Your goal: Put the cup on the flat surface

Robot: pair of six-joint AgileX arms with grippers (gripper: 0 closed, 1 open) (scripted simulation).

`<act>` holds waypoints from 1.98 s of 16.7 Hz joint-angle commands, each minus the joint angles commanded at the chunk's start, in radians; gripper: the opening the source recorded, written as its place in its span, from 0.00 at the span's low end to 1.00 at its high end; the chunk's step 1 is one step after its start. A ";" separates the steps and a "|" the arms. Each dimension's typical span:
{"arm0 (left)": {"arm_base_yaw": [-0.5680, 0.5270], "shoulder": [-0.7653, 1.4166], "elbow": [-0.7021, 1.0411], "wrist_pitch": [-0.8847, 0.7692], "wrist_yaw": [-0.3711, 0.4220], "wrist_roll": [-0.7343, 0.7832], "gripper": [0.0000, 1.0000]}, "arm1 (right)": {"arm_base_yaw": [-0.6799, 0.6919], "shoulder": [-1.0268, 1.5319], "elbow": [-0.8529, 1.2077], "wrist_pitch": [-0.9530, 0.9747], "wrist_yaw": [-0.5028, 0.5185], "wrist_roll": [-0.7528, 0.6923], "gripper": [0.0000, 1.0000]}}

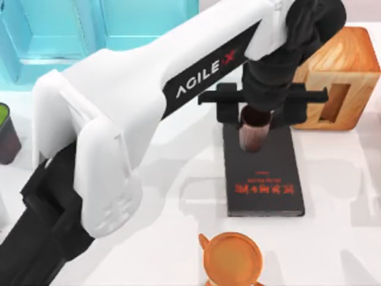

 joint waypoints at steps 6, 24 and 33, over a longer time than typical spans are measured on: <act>0.105 -0.150 -0.158 0.063 0.016 0.102 0.00 | 0.000 0.000 0.000 0.000 0.000 0.000 1.00; 0.696 -0.921 -1.220 0.351 0.101 0.674 0.00 | 0.000 0.000 0.000 0.000 0.000 0.000 1.00; 0.704 -0.867 -1.353 0.552 0.104 0.680 0.00 | 0.000 0.000 0.000 0.000 0.000 0.000 1.00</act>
